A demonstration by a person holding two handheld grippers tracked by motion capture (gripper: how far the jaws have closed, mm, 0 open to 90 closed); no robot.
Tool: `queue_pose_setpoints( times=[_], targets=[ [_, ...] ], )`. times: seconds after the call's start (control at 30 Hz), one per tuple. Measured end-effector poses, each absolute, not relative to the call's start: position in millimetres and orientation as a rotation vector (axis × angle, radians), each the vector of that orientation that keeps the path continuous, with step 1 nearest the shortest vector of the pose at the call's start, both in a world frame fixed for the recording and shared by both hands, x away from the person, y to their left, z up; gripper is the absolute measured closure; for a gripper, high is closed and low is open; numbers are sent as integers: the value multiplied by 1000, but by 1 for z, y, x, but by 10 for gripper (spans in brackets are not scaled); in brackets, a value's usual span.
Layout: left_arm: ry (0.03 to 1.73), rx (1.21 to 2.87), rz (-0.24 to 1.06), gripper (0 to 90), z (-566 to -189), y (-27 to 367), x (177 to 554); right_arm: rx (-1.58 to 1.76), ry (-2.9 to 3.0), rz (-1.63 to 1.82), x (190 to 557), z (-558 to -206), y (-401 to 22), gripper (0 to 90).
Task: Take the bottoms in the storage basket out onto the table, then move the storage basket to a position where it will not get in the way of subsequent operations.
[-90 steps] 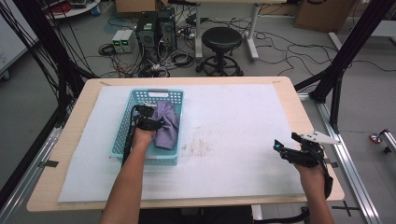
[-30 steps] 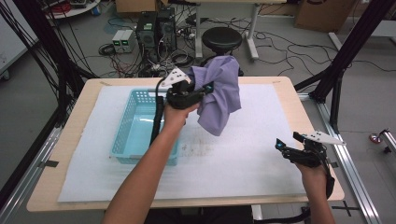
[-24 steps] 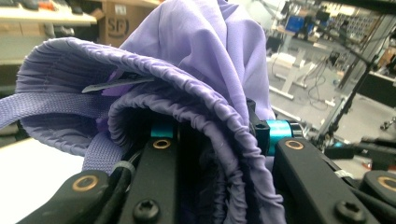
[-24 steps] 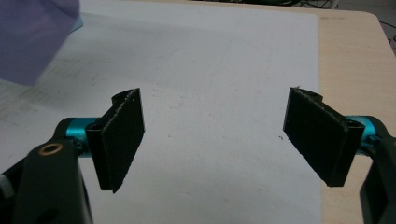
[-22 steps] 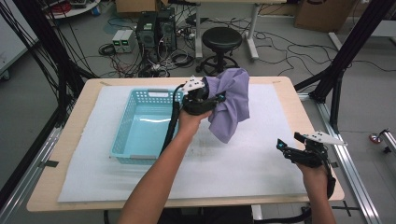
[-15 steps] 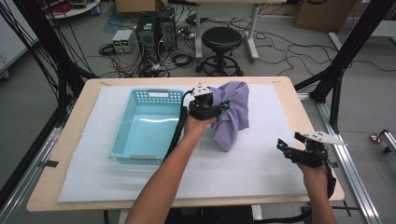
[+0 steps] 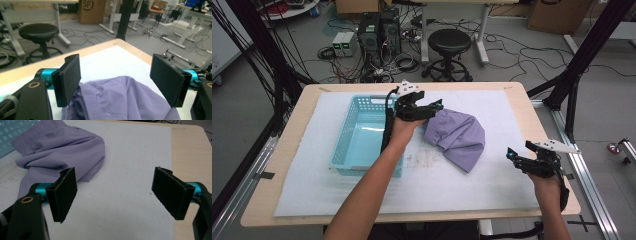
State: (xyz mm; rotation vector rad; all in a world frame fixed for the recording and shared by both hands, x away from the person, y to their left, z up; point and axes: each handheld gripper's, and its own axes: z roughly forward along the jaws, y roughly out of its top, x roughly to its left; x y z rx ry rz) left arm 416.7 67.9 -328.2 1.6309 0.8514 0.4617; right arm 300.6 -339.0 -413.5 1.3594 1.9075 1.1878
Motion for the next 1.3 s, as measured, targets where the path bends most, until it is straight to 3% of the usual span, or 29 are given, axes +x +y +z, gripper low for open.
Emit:
queue_pose_setpoints(
  times=[0.27,0.8,1.3],
  targets=[
    [872,1636,521,221,-320,97,410,1353,1913,1187,299,-413,-337,206],
    [899,1656,521,222,-331,137,397,1370,1904,1185,298,-414,-342,206],
    [1028,1649,593,222,-345,213,363,1328,1960,1198,306,-416,-331,206]
  ],
)
